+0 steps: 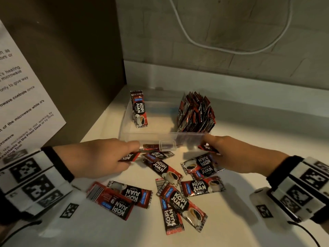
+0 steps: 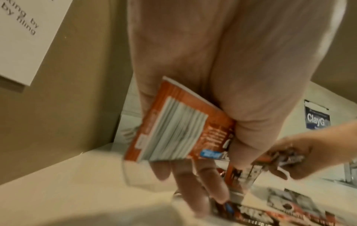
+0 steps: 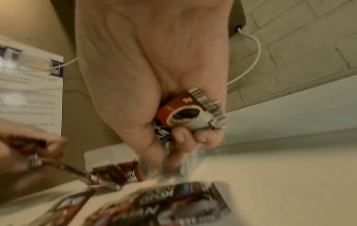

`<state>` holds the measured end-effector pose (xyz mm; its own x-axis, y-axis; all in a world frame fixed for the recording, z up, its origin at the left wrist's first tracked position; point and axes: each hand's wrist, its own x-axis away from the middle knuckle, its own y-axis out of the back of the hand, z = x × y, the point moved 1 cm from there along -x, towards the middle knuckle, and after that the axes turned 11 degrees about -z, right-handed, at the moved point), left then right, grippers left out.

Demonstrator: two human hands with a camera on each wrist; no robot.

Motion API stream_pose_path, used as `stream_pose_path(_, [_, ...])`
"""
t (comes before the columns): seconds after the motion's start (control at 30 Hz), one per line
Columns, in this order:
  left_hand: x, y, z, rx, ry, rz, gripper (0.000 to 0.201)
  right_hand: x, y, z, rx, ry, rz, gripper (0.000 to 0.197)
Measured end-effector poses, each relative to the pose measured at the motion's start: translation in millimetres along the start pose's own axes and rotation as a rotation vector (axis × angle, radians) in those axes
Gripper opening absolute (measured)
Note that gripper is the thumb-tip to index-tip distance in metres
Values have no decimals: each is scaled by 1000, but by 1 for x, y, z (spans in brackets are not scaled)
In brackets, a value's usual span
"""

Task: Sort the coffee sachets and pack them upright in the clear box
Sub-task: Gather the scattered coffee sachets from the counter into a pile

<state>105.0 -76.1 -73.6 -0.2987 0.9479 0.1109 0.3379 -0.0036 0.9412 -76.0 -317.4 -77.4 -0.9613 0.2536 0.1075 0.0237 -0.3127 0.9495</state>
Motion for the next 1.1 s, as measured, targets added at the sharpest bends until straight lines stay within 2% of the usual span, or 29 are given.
stream_pose_path(0.1, [7, 1, 1, 52, 47, 33, 24, -3, -12, -1, 103, 21, 12, 53])
stream_pose_path(0.2, [17, -2, 3, 37, 119, 159, 31, -7, -20, 1, 94, 17, 1, 56])
stream_pose_path(0.27, [23, -9, 6, -53, 139, 215, 42, -10, -21, 2, 116, 10, 6, 50])
stream_pose_path(0.4, [33, -26, 8, -175, 39, 175, 73, -11, -17, 9, 146, 31, 24, 24])
stream_pose_path(0.47, [33, -31, 9, -147, 26, 152, 78, -10, -13, 11, 132, 57, 16, 19])
stream_pose_path(0.57, [26, -30, 8, -83, 22, 117, 61, -5, -4, 10, 11, 68, -4, 11])
stream_pose_path(0.73, [18, -30, 6, -150, -57, 199, 38, 3, 2, 1, -47, 68, -36, 35])
stream_pose_path(0.8, [13, -30, 7, -165, -63, 217, 29, 4, -1, 0, -41, 66, -23, 36])
stream_pose_path(0.9, [6, -34, 10, -232, -76, 234, 37, 3, -12, -2, 34, 20, 8, 45])
stream_pose_path(0.97, [4, -34, 12, -247, -83, 231, 40, 2, -19, 0, 80, 12, 10, 44])
stream_pose_path(1.1, [9, -22, 11, -165, -82, 169, 24, -1, -22, 1, 88, -13, 8, 39])
